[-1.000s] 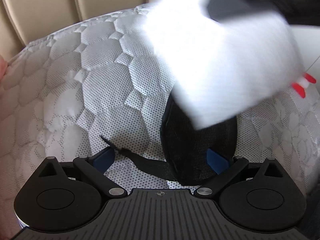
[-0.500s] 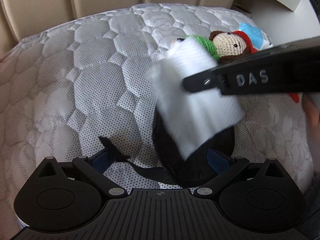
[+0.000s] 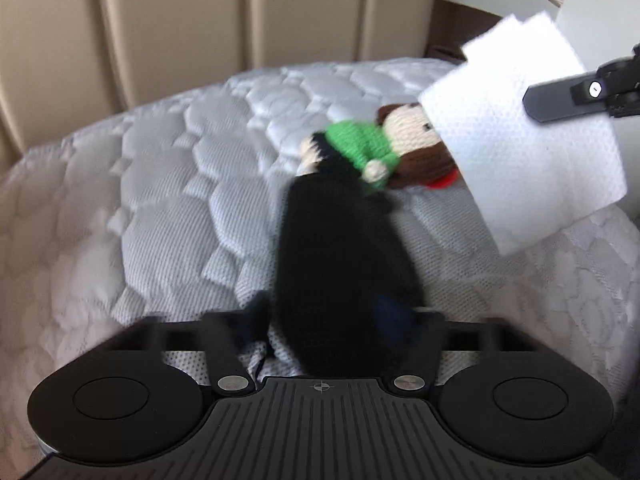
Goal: Clean container
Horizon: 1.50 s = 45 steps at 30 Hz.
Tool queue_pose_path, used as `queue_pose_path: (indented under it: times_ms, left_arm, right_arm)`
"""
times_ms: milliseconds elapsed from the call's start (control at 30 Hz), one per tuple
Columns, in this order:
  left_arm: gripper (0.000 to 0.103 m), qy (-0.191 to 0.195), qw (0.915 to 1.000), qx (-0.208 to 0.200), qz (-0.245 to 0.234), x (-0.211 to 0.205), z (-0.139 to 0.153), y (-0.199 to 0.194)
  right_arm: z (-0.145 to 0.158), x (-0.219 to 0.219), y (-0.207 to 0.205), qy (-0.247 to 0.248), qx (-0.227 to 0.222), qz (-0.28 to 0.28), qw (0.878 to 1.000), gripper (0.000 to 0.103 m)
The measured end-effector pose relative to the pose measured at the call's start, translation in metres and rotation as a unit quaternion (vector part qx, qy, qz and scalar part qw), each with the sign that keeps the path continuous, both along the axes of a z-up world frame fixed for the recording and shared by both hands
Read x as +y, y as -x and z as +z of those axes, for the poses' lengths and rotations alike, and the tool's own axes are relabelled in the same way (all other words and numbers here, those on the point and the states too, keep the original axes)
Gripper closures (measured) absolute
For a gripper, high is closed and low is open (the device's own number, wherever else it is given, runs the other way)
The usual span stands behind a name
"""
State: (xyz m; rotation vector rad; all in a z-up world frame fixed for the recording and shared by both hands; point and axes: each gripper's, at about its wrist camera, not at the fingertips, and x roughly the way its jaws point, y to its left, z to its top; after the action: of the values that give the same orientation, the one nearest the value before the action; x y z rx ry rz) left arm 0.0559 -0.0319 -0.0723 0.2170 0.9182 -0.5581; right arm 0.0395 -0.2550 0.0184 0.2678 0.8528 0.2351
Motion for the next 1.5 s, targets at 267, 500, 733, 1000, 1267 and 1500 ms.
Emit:
queue_pose_path:
  times_ms: [267,500,733,1000,1267,1500]
  left_arm:
    - [0.082,-0.166,0.9624,-0.215,0.017,-0.012,0.035,0.027]
    - [0.043,-0.189,0.9543,-0.185,-0.138,-0.053,0.018,0.063]
    - [0.005,-0.060,0.9906,-0.086,-0.088,-0.001,0.060,0.045]
    - [0.005,-0.127,0.9896,0.061,-0.026,0.007,0.007,0.012]
    - [0.002,-0.110,0.9914,0.070,-0.013,0.007,0.010,0.003]
    - [0.001,-0.160,0.9829,0.079,-0.047,-0.007,-0.011,0.013]
  right_arm:
    - [-0.009,-0.018,-0.006,-0.058,0.007,-0.019,0.998,0.091]
    - [-0.014,0.007,-0.012,-0.050,0.019,0.022,0.998,0.091]
    - [-0.019,0.035,-0.017,-0.045,0.035,0.070,0.996,0.091]
    - [-0.057,0.098,-0.039,0.083,0.066,0.147,0.983,0.093]
    - [-0.043,0.075,-0.065,0.078,0.039,0.076,0.993,0.093]
    - [-0.037,0.083,-0.089,0.026,-0.014,0.074,0.997,0.093]
